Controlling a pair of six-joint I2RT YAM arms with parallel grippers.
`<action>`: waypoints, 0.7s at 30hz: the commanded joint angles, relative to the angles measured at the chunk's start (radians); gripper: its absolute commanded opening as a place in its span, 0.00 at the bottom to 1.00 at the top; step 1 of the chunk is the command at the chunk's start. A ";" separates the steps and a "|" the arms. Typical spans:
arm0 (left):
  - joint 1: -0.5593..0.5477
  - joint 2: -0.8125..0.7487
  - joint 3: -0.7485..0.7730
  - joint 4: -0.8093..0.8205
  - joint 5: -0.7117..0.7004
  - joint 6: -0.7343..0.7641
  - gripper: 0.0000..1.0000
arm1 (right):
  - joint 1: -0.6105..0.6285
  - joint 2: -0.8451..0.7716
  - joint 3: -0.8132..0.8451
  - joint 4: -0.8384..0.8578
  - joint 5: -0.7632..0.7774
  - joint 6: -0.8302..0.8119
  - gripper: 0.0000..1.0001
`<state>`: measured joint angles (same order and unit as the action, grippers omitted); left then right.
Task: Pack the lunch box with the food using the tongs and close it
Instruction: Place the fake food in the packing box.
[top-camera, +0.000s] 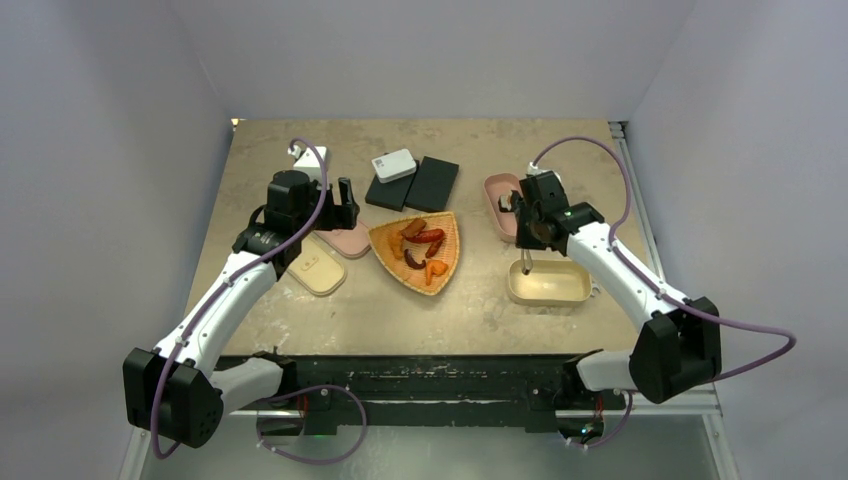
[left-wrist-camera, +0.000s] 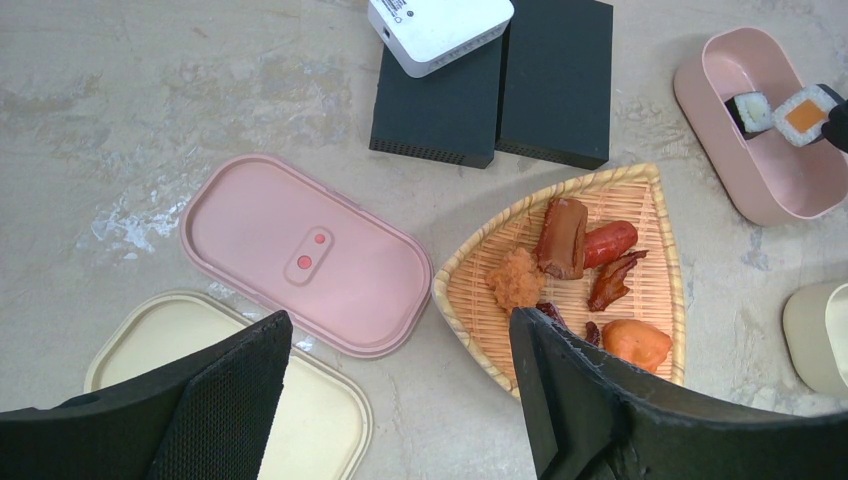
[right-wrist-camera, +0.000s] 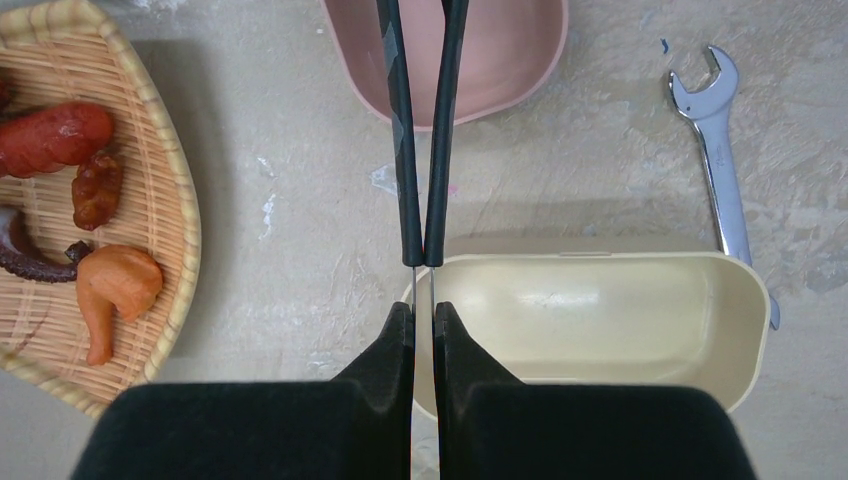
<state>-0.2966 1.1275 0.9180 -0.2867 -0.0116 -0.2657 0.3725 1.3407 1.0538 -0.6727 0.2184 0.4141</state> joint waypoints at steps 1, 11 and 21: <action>0.005 -0.020 -0.009 0.015 0.007 0.017 0.79 | -0.004 -0.009 -0.002 0.000 0.033 0.021 0.00; 0.005 -0.018 -0.011 0.017 0.007 0.017 0.79 | -0.003 -0.015 -0.027 -0.019 0.007 0.029 0.00; 0.005 -0.014 -0.011 0.017 0.030 0.017 0.79 | -0.004 0.003 -0.018 -0.016 0.018 0.034 0.26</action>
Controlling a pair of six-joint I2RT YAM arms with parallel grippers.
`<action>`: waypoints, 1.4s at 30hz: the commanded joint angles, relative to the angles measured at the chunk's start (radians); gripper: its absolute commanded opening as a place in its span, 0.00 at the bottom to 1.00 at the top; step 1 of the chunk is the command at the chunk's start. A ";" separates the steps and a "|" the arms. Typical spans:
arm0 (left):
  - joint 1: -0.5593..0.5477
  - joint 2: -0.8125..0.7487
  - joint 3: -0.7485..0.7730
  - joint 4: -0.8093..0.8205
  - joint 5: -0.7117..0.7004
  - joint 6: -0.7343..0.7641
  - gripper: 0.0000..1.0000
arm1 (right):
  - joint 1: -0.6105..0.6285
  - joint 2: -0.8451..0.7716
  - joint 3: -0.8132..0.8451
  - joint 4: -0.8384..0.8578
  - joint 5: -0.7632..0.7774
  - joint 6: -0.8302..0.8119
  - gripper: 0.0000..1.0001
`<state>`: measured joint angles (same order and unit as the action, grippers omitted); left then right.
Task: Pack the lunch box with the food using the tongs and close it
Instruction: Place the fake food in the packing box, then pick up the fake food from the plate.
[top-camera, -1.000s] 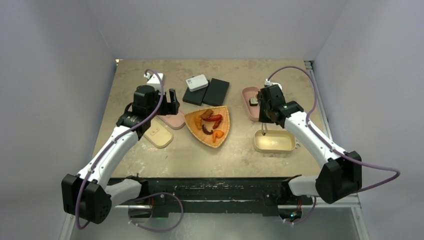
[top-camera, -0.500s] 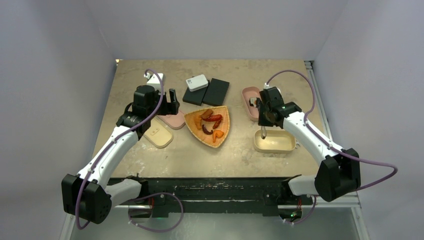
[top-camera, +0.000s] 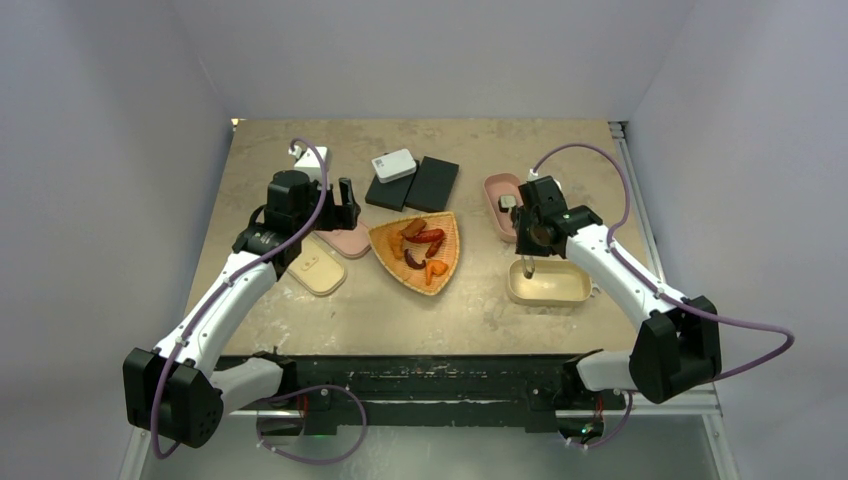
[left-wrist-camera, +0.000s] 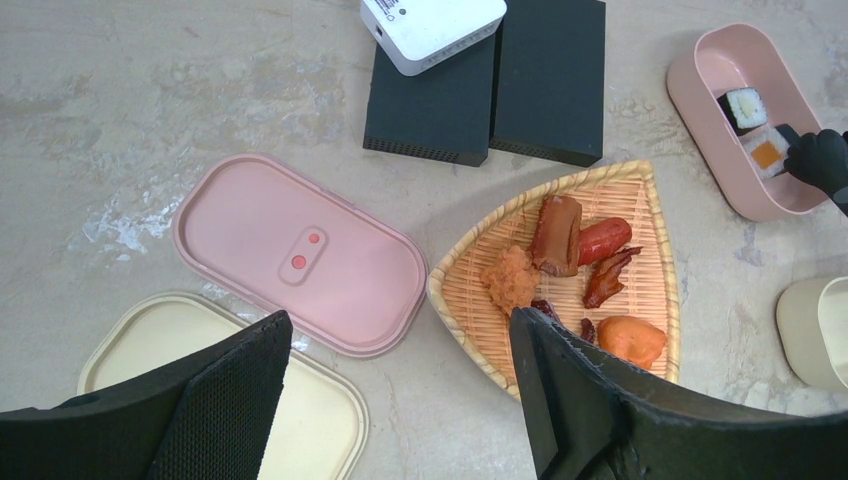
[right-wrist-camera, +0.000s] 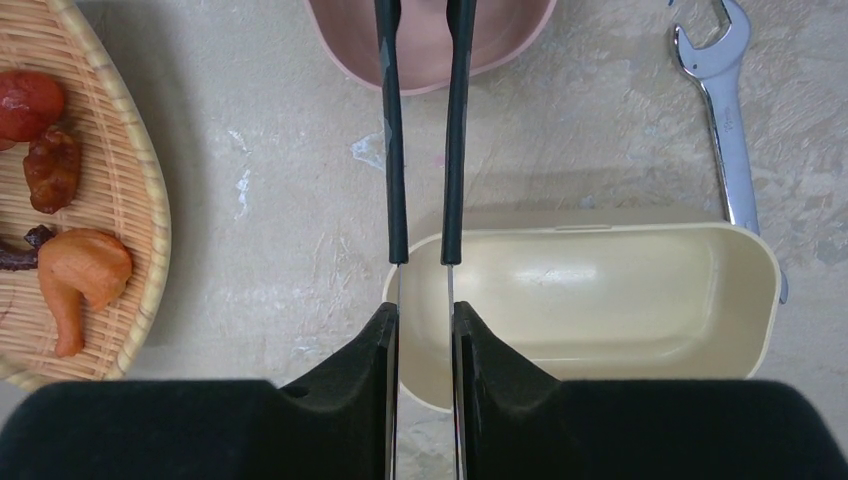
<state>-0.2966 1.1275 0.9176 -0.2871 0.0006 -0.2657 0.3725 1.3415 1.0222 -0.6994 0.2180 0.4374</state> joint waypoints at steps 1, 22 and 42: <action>0.005 -0.014 -0.010 0.017 0.017 0.017 0.79 | -0.004 0.001 0.017 0.011 0.020 0.011 0.27; 0.005 -0.010 -0.011 0.017 0.017 0.017 0.79 | -0.003 -0.050 0.130 -0.061 0.139 0.004 0.30; 0.005 0.003 -0.009 0.014 0.004 0.019 0.79 | 0.388 0.011 0.162 0.127 -0.106 -0.063 0.28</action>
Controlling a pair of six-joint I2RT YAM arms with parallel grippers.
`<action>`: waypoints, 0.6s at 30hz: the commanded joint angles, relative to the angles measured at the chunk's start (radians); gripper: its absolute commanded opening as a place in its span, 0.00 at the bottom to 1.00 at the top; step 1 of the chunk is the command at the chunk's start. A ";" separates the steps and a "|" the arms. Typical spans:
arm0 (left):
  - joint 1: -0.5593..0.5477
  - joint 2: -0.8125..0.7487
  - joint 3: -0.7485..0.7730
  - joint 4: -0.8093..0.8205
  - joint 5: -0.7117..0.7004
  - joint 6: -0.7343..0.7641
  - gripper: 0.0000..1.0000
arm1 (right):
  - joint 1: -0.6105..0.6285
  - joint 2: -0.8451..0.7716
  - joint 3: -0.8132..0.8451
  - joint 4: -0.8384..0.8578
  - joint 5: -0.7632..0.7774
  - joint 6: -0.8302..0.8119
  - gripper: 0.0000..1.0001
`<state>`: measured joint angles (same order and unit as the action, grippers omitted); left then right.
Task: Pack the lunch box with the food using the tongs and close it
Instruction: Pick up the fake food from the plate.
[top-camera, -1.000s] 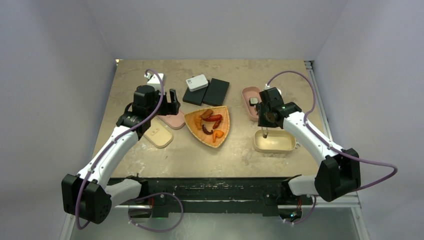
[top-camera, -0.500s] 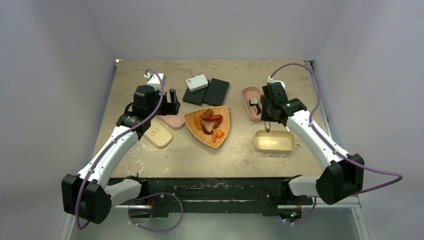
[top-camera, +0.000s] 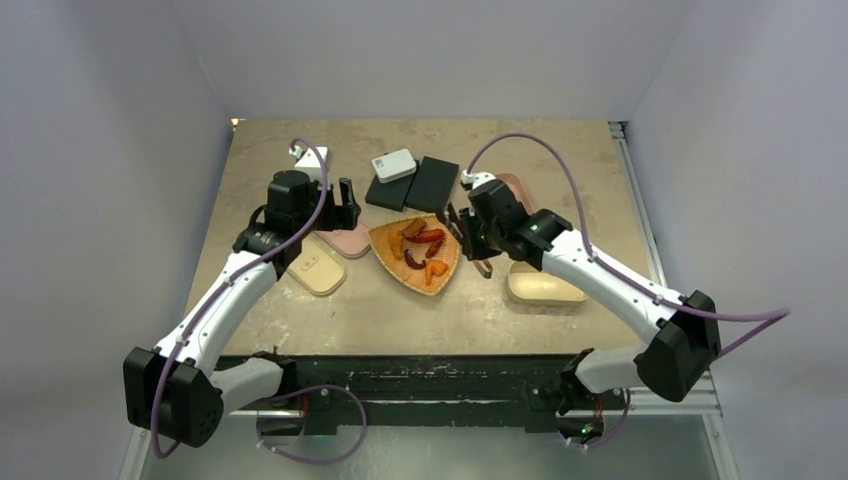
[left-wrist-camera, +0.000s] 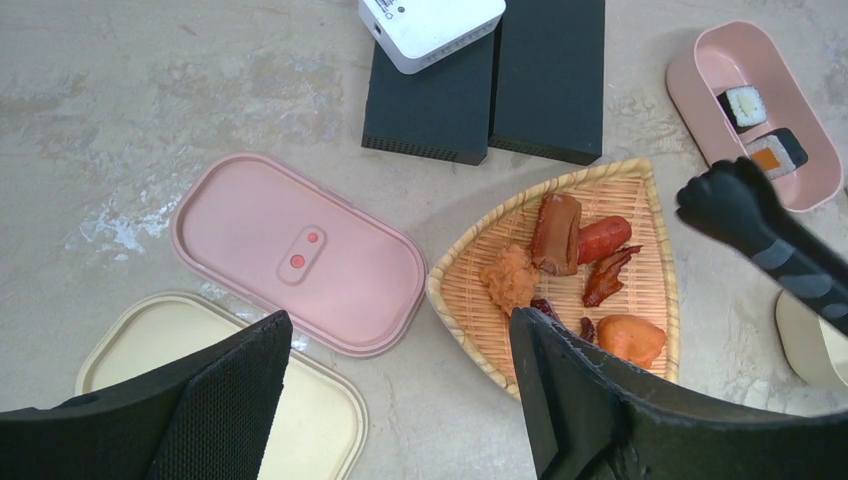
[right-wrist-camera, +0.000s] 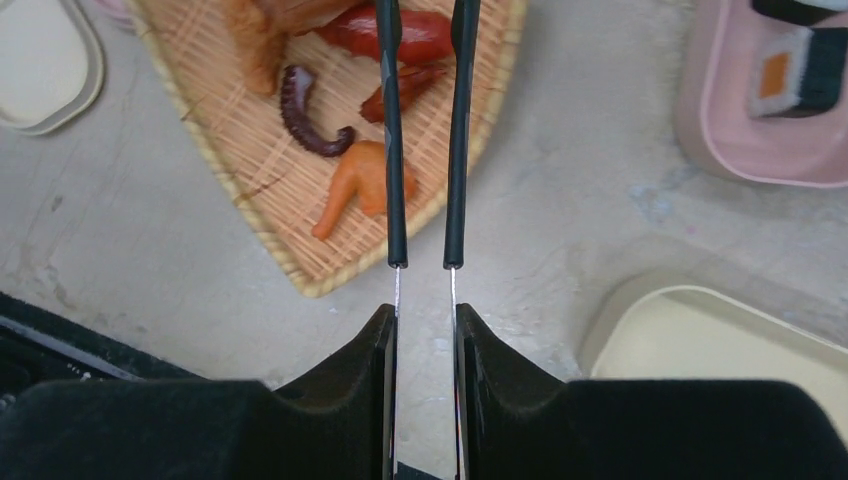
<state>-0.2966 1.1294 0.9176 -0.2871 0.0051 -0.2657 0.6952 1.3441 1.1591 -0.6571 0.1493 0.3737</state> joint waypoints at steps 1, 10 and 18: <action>0.005 0.001 -0.010 0.014 -0.001 0.019 0.79 | 0.092 0.012 0.024 0.095 -0.031 -0.007 0.28; 0.005 0.007 -0.009 0.012 -0.001 0.019 0.79 | 0.153 0.076 0.006 0.106 -0.104 0.049 0.30; 0.005 0.007 -0.008 0.012 0.002 0.019 0.79 | 0.168 0.064 -0.048 0.145 -0.187 0.124 0.31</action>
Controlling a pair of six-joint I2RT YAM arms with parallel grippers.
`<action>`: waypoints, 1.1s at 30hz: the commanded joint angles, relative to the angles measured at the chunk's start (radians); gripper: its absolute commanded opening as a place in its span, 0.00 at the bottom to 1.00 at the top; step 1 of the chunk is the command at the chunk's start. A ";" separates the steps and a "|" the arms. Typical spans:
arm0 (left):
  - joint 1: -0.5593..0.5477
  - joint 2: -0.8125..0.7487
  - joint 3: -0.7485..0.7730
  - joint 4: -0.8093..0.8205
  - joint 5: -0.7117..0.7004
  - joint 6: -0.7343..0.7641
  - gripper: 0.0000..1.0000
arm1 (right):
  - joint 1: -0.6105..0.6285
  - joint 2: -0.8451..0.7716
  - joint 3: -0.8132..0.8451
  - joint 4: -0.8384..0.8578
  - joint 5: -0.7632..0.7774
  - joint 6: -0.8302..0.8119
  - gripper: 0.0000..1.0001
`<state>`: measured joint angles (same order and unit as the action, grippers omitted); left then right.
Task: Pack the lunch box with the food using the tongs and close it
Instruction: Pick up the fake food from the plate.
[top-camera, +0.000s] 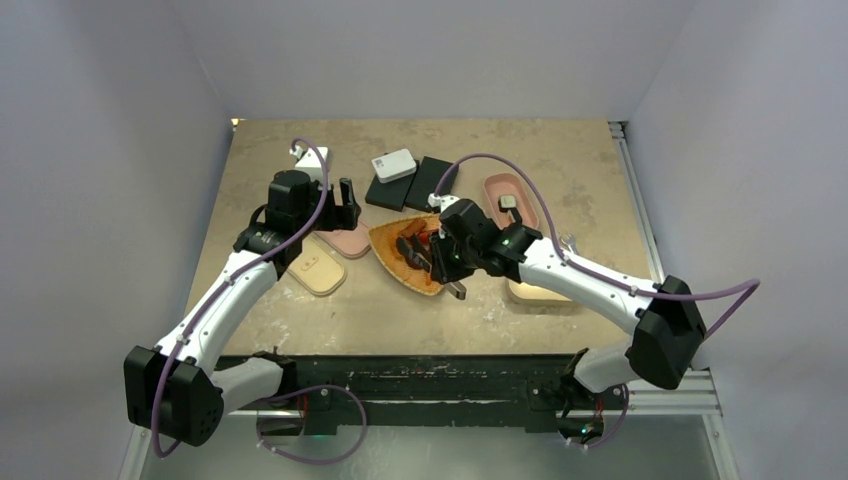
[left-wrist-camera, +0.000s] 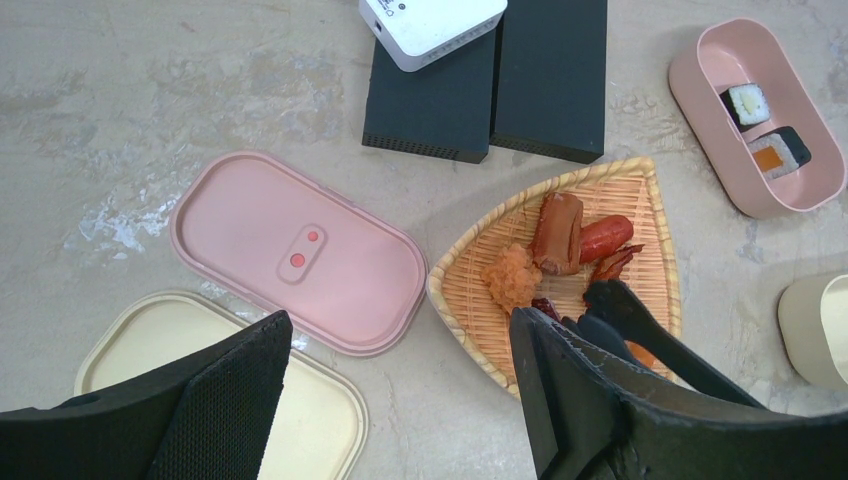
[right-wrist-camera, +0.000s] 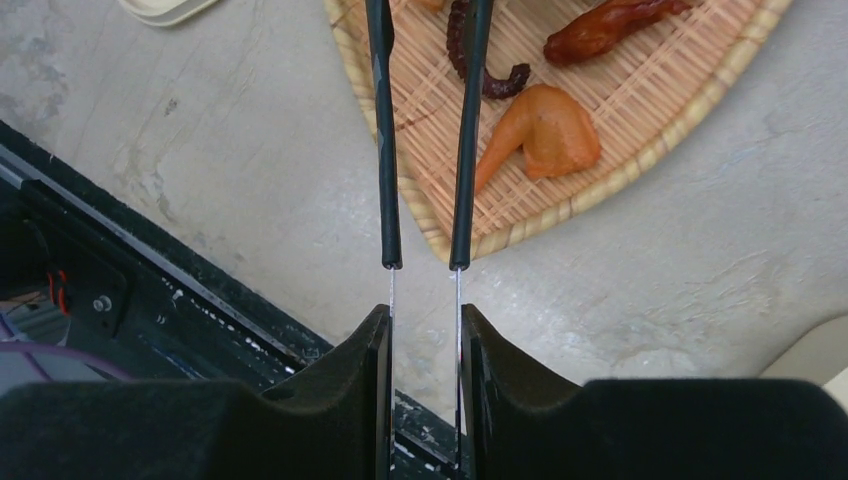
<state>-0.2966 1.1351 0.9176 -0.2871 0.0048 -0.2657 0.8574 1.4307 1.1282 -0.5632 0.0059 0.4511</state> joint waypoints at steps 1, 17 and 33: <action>0.005 0.002 -0.009 0.012 0.004 0.018 0.79 | 0.006 -0.017 -0.018 0.055 -0.043 0.050 0.31; 0.005 0.001 -0.009 0.009 0.006 0.020 0.79 | 0.006 0.097 0.047 0.104 0.009 0.060 0.33; 0.005 0.002 -0.008 0.011 0.013 0.019 0.79 | 0.006 0.181 0.129 0.126 0.081 0.038 0.35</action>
<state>-0.2966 1.1351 0.9176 -0.2874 0.0059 -0.2657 0.8593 1.6009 1.2045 -0.4828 0.0505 0.5003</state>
